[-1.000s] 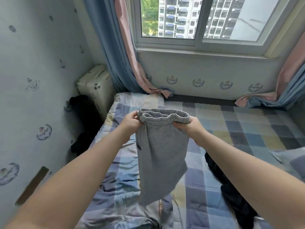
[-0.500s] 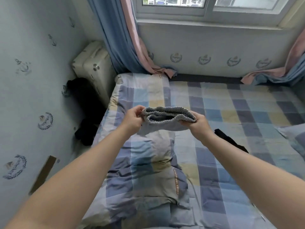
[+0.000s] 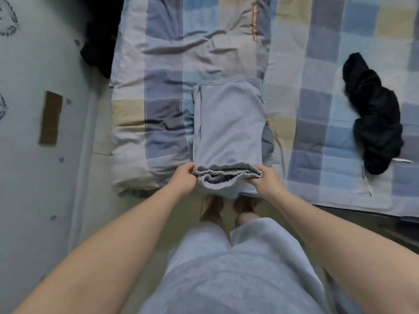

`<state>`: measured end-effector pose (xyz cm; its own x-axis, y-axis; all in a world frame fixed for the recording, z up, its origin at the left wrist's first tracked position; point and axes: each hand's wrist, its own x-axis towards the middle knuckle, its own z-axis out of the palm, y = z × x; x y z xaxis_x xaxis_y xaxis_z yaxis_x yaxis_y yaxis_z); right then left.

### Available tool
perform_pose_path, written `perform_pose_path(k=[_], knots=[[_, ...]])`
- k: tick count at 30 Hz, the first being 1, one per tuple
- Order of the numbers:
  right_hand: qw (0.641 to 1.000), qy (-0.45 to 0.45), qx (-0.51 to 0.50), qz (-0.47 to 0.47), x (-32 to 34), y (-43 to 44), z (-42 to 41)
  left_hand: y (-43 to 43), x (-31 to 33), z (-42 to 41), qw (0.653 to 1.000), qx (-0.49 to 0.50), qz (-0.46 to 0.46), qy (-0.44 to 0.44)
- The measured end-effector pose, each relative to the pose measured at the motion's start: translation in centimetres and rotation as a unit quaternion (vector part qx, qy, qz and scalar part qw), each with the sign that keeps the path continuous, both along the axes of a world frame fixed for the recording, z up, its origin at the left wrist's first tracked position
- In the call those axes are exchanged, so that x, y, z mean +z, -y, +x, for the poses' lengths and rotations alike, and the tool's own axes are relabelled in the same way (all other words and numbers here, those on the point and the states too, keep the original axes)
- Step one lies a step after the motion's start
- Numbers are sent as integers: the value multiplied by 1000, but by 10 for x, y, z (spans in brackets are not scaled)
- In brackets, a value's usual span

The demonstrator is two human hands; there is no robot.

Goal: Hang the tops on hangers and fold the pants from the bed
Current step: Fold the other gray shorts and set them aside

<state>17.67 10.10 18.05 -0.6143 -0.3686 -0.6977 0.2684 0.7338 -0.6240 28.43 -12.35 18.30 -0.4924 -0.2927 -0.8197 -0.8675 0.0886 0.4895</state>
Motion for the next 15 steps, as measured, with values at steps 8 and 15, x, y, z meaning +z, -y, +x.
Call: perform_pose_path(k=[8,15], knots=[[996,79,-29,32,-32,-18,5,-11,-43,3,998,-14,33,61],[992,31,-126,2,-66,19,-82,18,-77,-90,998,63,-13,-10]])
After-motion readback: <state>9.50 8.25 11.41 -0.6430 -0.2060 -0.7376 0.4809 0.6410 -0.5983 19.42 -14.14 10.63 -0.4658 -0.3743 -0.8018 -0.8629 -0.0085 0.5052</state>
